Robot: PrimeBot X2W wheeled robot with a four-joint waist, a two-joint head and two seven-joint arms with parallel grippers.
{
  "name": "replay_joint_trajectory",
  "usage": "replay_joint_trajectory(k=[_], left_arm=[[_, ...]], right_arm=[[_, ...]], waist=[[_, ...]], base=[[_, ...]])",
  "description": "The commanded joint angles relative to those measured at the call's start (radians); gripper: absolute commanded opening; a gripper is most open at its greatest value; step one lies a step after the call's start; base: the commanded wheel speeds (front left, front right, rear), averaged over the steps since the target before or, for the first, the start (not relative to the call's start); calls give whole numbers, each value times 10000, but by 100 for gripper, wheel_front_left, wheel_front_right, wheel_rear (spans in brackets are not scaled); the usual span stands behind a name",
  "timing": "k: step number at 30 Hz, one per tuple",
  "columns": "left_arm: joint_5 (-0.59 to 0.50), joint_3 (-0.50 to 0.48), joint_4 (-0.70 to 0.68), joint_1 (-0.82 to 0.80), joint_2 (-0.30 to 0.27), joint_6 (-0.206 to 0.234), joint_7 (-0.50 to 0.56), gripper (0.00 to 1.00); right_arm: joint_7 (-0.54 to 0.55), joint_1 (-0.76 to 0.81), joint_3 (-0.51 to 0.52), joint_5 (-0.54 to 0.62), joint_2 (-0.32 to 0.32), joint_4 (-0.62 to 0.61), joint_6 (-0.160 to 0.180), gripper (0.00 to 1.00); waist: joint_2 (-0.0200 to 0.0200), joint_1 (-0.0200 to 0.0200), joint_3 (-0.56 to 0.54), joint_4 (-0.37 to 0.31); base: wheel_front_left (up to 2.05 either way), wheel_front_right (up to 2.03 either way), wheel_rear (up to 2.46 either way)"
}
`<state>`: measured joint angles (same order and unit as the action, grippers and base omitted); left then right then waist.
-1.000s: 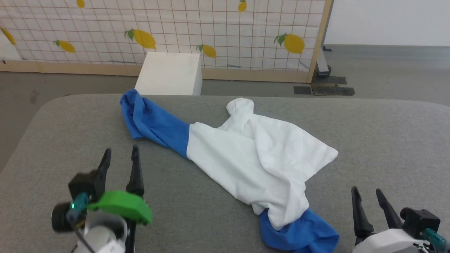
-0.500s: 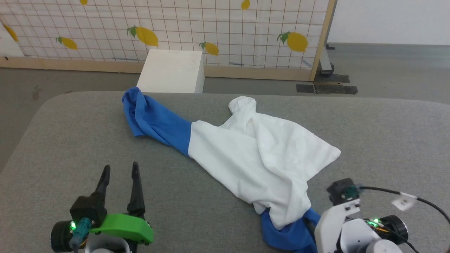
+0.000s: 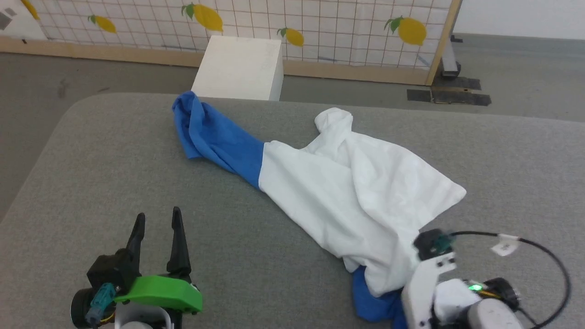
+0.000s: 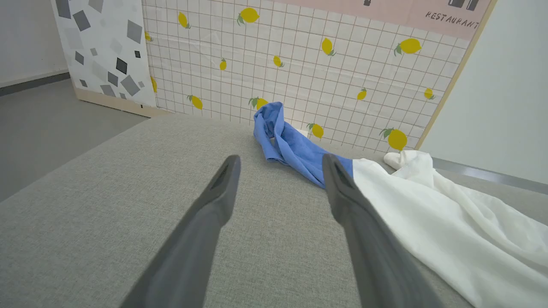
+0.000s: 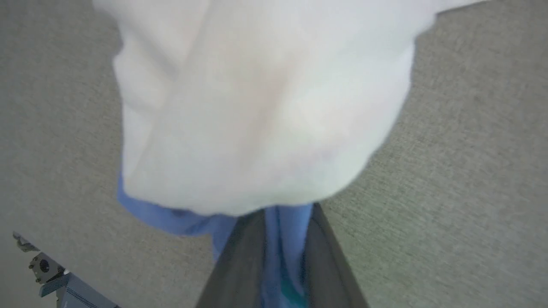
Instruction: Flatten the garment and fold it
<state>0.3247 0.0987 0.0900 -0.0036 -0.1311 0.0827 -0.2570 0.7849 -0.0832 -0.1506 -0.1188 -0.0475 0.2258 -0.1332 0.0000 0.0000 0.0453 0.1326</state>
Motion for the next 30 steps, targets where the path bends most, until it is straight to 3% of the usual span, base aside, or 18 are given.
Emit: replay_joint_trajectory(k=[1,6,12,17,18,19,24,30], left_arm=[[-161,-108,-12,52,62,-93,-47,100],[-297,-373,-67,-35,211,-255,-47,100],[-384,-504,81,-297,348,-586,-47,100],[-453,-621,207,-356,436,-734,-47,100],[-464,-646,236,-355,451,-767,-47,100],[-475,-670,257,-347,460,-788,-47,100],[-541,-828,326,-340,513,-857,-47,100],[-678,-829,377,-367,578,-954,-47,100]], right_arm=[[-153,-146,495,-33,-279,-5,25,0],[-303,-734,2640,174,-1251,-547,25,0],[-695,-1465,4993,1357,-2145,-274,25,0],[-1159,-1826,6505,2215,-1986,499,25,0],[-1290,-1893,6727,2373,-1822,624,25,22],[-1422,-1954,6901,2467,-1689,689,25,100],[-3427,-2460,7025,2295,-1035,294,25,100],[-5718,-2054,5989,1402,-500,-1016,25,100]], waist=[[0,0,42,9],[0,0,184,-47],[0,0,447,15],[0,0,572,25],[0,0,571,21],[0,0,573,7],[0,0,490,-183],[0,0,162,-398]], base=[[0,0,0],[0,0,0],[0,0,0],[0,0,0],[0,0,0],[0,0,0],[0,0,0],[0,0,0]])
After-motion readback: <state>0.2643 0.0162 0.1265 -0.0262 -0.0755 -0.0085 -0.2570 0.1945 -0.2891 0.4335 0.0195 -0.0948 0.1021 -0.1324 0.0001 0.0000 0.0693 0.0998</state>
